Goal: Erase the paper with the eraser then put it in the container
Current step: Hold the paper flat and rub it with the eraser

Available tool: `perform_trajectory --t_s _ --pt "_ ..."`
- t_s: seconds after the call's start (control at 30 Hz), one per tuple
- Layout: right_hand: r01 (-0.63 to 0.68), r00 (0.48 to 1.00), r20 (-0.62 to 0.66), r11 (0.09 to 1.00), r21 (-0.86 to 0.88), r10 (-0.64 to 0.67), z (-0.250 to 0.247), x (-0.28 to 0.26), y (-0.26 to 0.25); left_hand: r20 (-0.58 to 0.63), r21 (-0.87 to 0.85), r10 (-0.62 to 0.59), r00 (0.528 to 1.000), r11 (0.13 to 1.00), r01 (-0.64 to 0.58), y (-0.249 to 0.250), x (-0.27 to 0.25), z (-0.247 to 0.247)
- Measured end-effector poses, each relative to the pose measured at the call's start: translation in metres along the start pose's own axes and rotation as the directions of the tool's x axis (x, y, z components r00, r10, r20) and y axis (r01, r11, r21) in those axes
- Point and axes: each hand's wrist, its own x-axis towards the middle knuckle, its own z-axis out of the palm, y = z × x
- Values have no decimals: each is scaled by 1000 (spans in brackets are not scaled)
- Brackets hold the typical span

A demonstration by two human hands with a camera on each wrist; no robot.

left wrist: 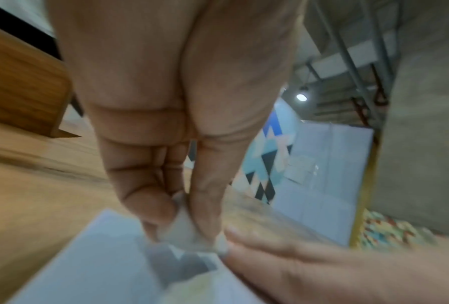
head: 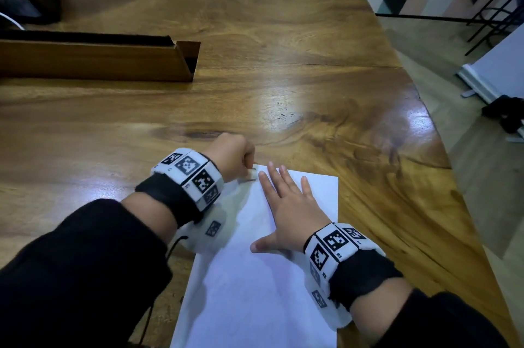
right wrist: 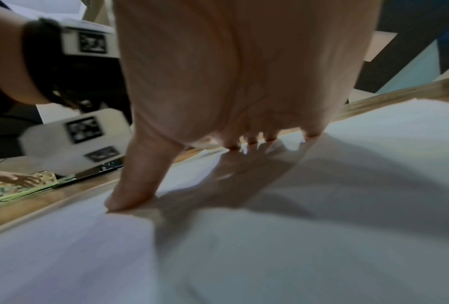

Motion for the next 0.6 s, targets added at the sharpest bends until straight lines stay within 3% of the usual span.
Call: perform_trajectory --t_s 0.13,0.27,0.3,0.4,0.47,0.53,0.6 --pt "-6 1000 7 1000 2 6 0 0 0 -88 -40 9 996 999 -12 2 -6 17" --pt "-8 1000 2 1000 15 8 0 1 -1 188 -29 33 982 999 -28 -9 -25 19" --pt "-7 1000 5 1000 12 7 0 0 -1 206 -36 27 978 999 -19 -9 -23 14" --pt "-7 1000 6 1000 9 7 0 1 0 -30 -71 -30 999 997 28 -4 -5 9" --pt "-9 1000 6 1000 5 9 0 1 -1 -143 -50 -4 990 999 -3 1 -6 14" --pt "-11 1000 3 1000 8 11 0 1 -1 -38 -34 51 998 998 -52 -4 -21 22" --pt "-11 1000 -5 1000 19 11 0 2 -1 214 -28 88 973 996 -84 -10 -35 25"
